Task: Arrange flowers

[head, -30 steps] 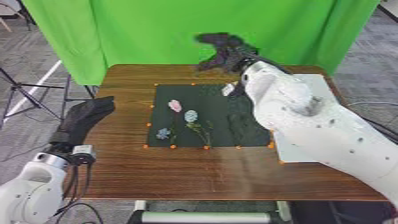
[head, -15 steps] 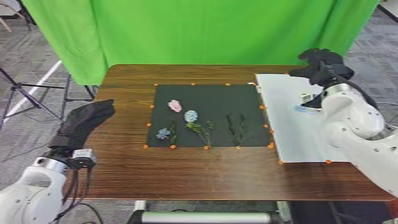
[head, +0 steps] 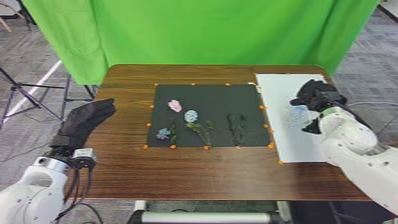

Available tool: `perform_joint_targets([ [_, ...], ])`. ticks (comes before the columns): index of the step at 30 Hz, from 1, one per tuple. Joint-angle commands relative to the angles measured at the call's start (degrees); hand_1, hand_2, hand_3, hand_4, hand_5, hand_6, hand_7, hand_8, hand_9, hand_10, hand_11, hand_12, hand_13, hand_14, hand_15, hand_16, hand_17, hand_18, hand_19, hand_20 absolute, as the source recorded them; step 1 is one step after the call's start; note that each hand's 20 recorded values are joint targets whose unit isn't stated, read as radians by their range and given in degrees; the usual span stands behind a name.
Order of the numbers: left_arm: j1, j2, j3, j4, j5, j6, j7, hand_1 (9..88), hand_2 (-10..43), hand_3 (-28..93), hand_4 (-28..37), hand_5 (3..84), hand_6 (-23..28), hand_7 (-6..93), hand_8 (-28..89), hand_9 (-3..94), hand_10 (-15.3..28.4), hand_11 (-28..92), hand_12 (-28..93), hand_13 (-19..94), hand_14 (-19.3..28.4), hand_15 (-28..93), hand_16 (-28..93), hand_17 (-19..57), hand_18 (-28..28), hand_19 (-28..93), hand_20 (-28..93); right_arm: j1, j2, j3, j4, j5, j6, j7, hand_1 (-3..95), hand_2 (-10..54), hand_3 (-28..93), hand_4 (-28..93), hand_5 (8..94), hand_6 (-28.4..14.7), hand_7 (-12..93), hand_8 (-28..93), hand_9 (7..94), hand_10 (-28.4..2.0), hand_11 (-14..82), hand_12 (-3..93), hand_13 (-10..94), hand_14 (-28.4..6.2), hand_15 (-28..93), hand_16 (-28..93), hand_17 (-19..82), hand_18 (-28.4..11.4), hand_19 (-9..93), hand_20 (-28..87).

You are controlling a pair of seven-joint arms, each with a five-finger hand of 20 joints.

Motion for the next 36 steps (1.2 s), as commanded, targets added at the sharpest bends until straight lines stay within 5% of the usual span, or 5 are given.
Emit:
perform_joint_targets([
  [1, 0.70, -0.67, -0.58, -0.44, 0.25, 0.19, -0.12, 27.5, -7.0, 60, -19.2, 45.5, 2.0, 14.0, -6, 40.4, 14.3, 15, 12, 31, 16.7, 12, 1, 2.5, 11.8, 8, 14, -2.19, 0.31, 1.46, 2.46, -0.79, -3.64, 0.10, 35.7, -9.5, 66, -16, 62.5, -0.7, 17, -8, 68.3, -15.0, 17.7, 22.9, 69, -14.3, 47, 37, 28, -23.6, 67, 60],
  [10, -0.34, -0.74, 0.21, 0.01, 0.32, -0.17, -0.14, 27.5, -6.9, 59, -19.3, 45.5, 1.9, 14.0, -6, 40.4, 14.3, 15, 12, 31, 16.7, 12, 1, 2.4, 11.7, 8, 14, -2.17, -2.17, -2.42, 7.00, -1.56, 0.93, -0.15, 38.9, -9.5, 67, -17, 61.8, -0.4, 17, -8, 68.2, -14.5, 18.1, 23.1, 68, -13.5, 50, 38, 28, -23.8, 68, 61],
  [19, 0.19, -0.69, -0.45, -0.27, 0.04, -0.04, -0.38, 27.3, -6.6, 59, -19.3, 45.4, 2.1, 13.6, -6, 40.4, 14.3, 15, 12, 31, 16.8, 12, 1, 2.5, 11.7, 8, 14, 0.70, 0.35, -8.34, 6.76, -4.01, 12.13, -0.47, 60.2, -8.7, 56, -19, 76.2, 1.0, 22, 8, 85.1, -11.1, 15.2, 35.8, 73, -10.5, 58, 40, 33, -23.3, 73, 64],
  [29, 1.72, -0.35, -1.76, -1.06, -0.12, 0.20, -0.71, 27.1, -6.4, 60, -19.4, 45.4, 2.4, 13.3, -6, 40.3, 14.4, 15, 12, 31, 16.8, 12, 1, 2.4, 11.7, 8, 14, 1.58, 7.48, -2.80, -8.52, 0.23, 7.52, -3.75, 60.7, -9.0, 56, -18, 78.0, 1.0, 21, 8, 86.0, -11.3, 15.0, 36.7, 73, -10.3, 59, 41, 33, -23.2, 73, 65],
  [36, 1.35, 0.16, -1.73, -1.03, -0.11, -0.11, -0.81, 26.9, -6.5, 60, -19.2, 45.4, 2.3, 13.5, -6, 40.4, 14.4, 15, 12, 31, 16.8, 12, 1, 2.4, 11.7, 8, 14, 24.15, 9.19, -19.68, -9.77, 7.25, -3.93, -14.50, 60.5, -8.6, 56, -18, 76.7, 1.6, 22, 8, 85.0, -11.3, 13.3, 37.5, 71, -10.2, 58, 41, 32, -22.2, 72, 65],
])
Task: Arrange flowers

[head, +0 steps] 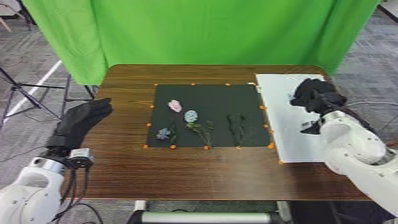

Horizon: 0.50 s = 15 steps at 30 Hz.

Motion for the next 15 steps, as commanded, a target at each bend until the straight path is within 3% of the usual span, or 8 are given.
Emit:
perform_joint_targets([
  [1, 0.45, 0.35, -0.22, -0.39, -0.05, -0.14, -0.54, 27.0, -6.4, 60, -19.3, 45.4, 2.4, 13.4, -6, 40.3, 14.4, 15, 12, 31, 16.8, 12, 1, 2.4, 11.7, 8, 14, 29.33, 1.14, -20.73, 0.15, 5.11, -10.44, -11.65, 60.5, -8.5, 56, -18, 76.6, 1.7, 22, 8, 84.9, -11.2, 13.1, 37.7, 71, -10.2, 58, 42, 32, -22.1, 71, 64],
  [4, -0.36, 0.44, 0.59, -0.02, -0.08, -0.38, -0.59, 27.0, -6.5, 60, -19.4, 45.4, 2.3, 13.4, -6, 40.3, 14.4, 15, 12, 31, 16.8, 12, 1, 2.4, 11.7, 8, 14, 40.10, -1.72, -31.54, 1.56, 5.92, -14.32, -14.85, 60.3, -8.1, 56, -19, 76.0, 1.8, 23, 8, 84.2, -11.1, 12.3, 38.1, 71, -10.2, 58, 42, 32, -21.9, 71, 64],
  [7, -0.64, 0.44, 1.00, 0.08, 0.14, -0.99, -1.07, 27.1, -6.3, 60, -19.4, 45.3, 2.2, 13.5, -6, 40.3, 14.3, 15, 12, 31, 16.7, 12, 0, 2.4, 11.7, 8, 14, 44.40, -5.16, -36.62, 2.13, 4.46, -15.50, -16.54, 59.9, -7.8, 57, -19, 75.7, 1.9, 24, 7, 83.8, -10.9, 11.7, 38.3, 70, -10.1, 58, 42, 31, -21.6, 70, 64],
  [15, -1.09, -0.11, 2.06, 0.55, 0.18, -0.88, -0.75, 27.0, -6.3, 59, -19.4, 45.3, 2.2, 13.5, -6, 40.4, 14.3, 15, 12, 31, 16.7, 12, 1, 2.4, 11.7, 8, 14, 41.47, -12.96, -35.68, 3.98, 4.66, -14.86, -17.07, 59.2, -7.6, 58, -20, 75.0, 2.4, 25, 6, 83.7, -10.4, 11.6, 38.0, 70, -10.0, 58, 42, 31, -21.5, 70, 64],
])
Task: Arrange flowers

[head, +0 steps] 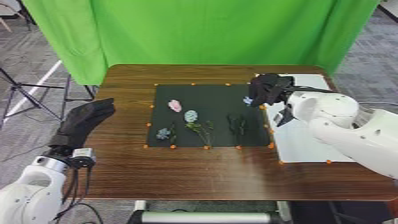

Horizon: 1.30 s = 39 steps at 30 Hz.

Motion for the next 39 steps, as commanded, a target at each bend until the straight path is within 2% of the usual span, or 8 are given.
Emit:
perform_joint_targets([
  [1, -0.33, -0.65, 1.02, 0.42, 0.05, -0.71, -0.20, 27.0, -6.3, 59, -19.4, 45.3, 2.3, 13.5, -6, 40.4, 14.3, 15, 12, 31, 16.7, 12, 1, 2.4, 11.7, 8, 14, 2.29, -9.91, 1.39, -0.01, -0.88, 1.58, -0.88, 59.1, -7.6, 58, -20, 75.0, 2.4, 25, 6, 83.6, -10.5, 11.6, 38.0, 70, -10.0, 58, 42, 31, -21.5, 70, 64],
  [8, -1.64, -1.14, 2.45, 1.06, 0.18, -1.08, -0.08, 27.0, -6.4, 60, -19.3, 45.4, 2.3, 13.6, -6, 40.3, 14.3, 15, 12, 31, 16.8, 12, 1, 2.4, 11.7, 8, 14, -0.54, -12.96, 1.06, 1.34, -2.75, 0.72, -1.12, 58.8, -7.6, 58, -20, 74.8, 2.6, 26, 6, 83.6, -10.5, 11.6, 37.9, 70, -10.2, 58, 42, 31, -21.6, 70, 65],
  [25, -3.22, -1.41, 4.17, 1.78, 0.22, -1.85, -0.32, 27.0, -6.5, 60, -19.4, 45.4, 2.2, 13.5, -6, 40.4, 14.4, 15, 12, 31, 16.7, 12, 1, 2.4, 11.6, 8, 14, -4.21, -16.59, 2.40, 4.81, -4.45, 0.71, 0.08, 58.4, -7.4, 59, -21, 74.4, 2.8, 27, 5, 83.4, -10.2, 11.8, 37.9, 70, -10.5, 58, 41, 31, -21.7, 70, 65],
  [33, -3.03, -1.58, 4.11, 1.71, 0.11, -1.75, -0.15, 27.0, -6.4, 60, -19.4, 45.2, 2.2, 13.5, -6, 40.3, 14.4, 15, 12, 31, 16.7, 12, 1, 2.4, 11.6, 8, 14, -5.05, -17.68, 2.41, 5.84, -4.67, -0.64, 0.58, 57.8, -7.5, 59, -20, 74.3, 3.2, 27, 5, 82.9, -10.2, 11.4, 37.3, 69, -10.6, 58, 41, 30, -21.7, 70, 65],
  [39, -3.25, -1.65, 4.06, 1.87, 0.09, -2.32, -0.25, 26.8, -6.7, 60, -19.2, 44.8, 2.9, 13.0, -6, 40.2, 14.4, 15, 12, 31, 16.9, 12, 1, 2.4, 11.6, 8, 14, -5.19, -17.98, 1.84, 6.62, -5.58, -1.62, 0.74, 57.1, -7.4, 59, -20, 74.1, 3.6, 27, 5, 82.0, -10.1, 10.6, 36.2, 69, -10.8, 58, 41, 30, -21.8, 69, 64],
])
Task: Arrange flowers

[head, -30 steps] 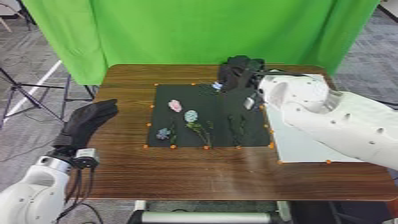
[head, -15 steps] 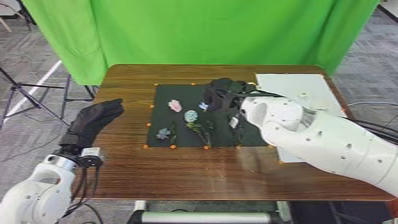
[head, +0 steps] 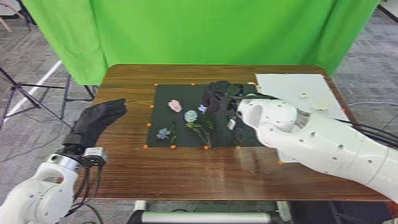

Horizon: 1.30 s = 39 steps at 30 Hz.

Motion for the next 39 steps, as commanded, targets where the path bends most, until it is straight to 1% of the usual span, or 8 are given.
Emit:
perform_joint_targets([
  [1, 0.00, -0.68, -0.04, 0.28, 0.03, -1.08, -0.27, 26.7, -6.8, 60, -19.1, 44.6, 3.1, 12.8, -6, 40.2, 14.4, 15, 12, 31, 16.8, 12, 1, 2.3, 11.6, 8, 14, -0.07, -0.77, -0.89, 0.98, -1.69, -1.20, 0.54, 57.1, -7.3, 59, -20, 74.1, 3.6, 27, 5, 81.9, -10.1, 10.8, 36.1, 69, -10.8, 58, 41, 30, -21.8, 69, 64],
  [18, 0.19, -0.52, -0.28, 0.15, -0.23, -1.62, -0.48, 26.5, -7.5, 60, -19.2, 43.7, 3.9, 12.0, -6, 39.9, 14.5, 15, 12, 31, 16.9, 12, 1, 2.3, 11.6, 8, 14, -1.13, -0.31, 0.28, 0.78, -1.68, -4.14, 1.16, 53.4, -7.9, 59, -18, 72.2, 3.7, 26, 3, 78.2, -11.5, 14.7, 31.8, 67, -11.8, 57, 41, 29, -22.2, 69, 64],
  [25, -0.12, -0.28, -0.11, 0.34, -0.14, -1.90, -0.57, 26.5, -7.6, 60, -19.1, 43.1, 3.7, 11.9, -5, 39.9, 14.4, 15, 12, 31, 17.0, 11, 1, 2.2, 11.6, 8, 14, -1.05, 0.05, 0.79, 0.34, -1.65, -5.28, 1.76, 51.4, -8.9, 60, -18, 68.5, 2.5, 24, 4, 74.2, -11.8, 17.2, 27.7, 65, -11.9, 57, 40, 28, -22.0, 68, 64],
  [30, 0.31, -0.20, -0.51, 0.09, -0.16, -1.87, -0.67, 26.5, -7.9, 60, -19.0, 42.8, 3.6, 12.1, -5, 39.9, 14.4, 15, 12, 31, 17.0, 11, 1, 2.2, 11.7, 8, 14, -0.90, 1.01, 2.49, -0.88, -1.33, -8.72, 2.22, 48.1, -9.4, 63, -19, 64.7, 1.6, 22, 5, 68.4, -13.1, 17.4, 23.2, 63, -12.2, 57, 40, 26, -22.1, 67, 63],
  [34, 0.57, -0.15, -0.78, -0.09, -0.16, -1.72, -0.58, 26.7, -8.2, 60, -19.0, 42.7, 3.6, 12.1, -6, 39.8, 14.4, 15, 12, 31, 16.9, 11, 1, 2.2, 11.7, 7, 14, -2.19, 2.25, 7.37, -3.03, -1.11, -12.03, 2.70, 44.1, -9.5, 68, -19, 61.8, 1.8, 20, -2, 64.3, -13.3, 15.0, 23.1, 61, -12.9, 56, 40, 25, -22.2, 66, 63],
  [35, 0.62, -0.08, -0.78, -0.19, -0.18, -1.63, -0.54, 26.7, -8.2, 60, -19.0, 42.7, 3.6, 12.1, -6, 39.8, 14.4, 14, 12, 31, 16.9, 11, 1, 2.2, 11.7, 7, 14, -2.68, 2.74, 9.12, -3.81, -1.08, -12.43, 2.91, 43.1, -9.5, 69, -19, 61.2, 1.8, 20, -7, 63.2, -13.5, 14.3, 22.9, 61, -13.0, 55, 40, 25, -22.3, 65, 63],
  [37, 0.55, 0.06, -0.84, -0.13, -0.14, -1.68, -0.35, 26.8, -8.2, 60, -19.0, 42.7, 3.6, 12.1, -6, 39.8, 14.4, 14, 12, 31, 16.9, 11, 1, 2.2, 11.7, 7, 14, -3.63, 4.09, 12.82, -5.42, -0.79, -11.59, 3.35, 42.1, -9.5, 69, -19, 60.1, 1.7, 20, -10, 61.2, -13.5, 13.1, 22.7, 60, -13.5, 53, 39, 24, -22.3, 64, 62],
  [39, 0.15, 0.18, -0.70, 0.02, -0.05, -1.68, -0.04, 26.7, -8.3, 60, -18.9, 42.6, 3.6, 12.1, -6, 39.8, 14.4, 14, 12, 31, 16.9, 11, 1, 2.2, 11.7, 7, 14, -4.66, 6.24, 16.23, -6.94, -0.82, -8.36, 4.15, 41.1, -9.5, 70, -19, 59.0, 1.4, 20, -10, 59.9, -13.7, 12.3, 22.7, 59, -13.8, 49, 37, 23, -22.3, 62, 61],
])
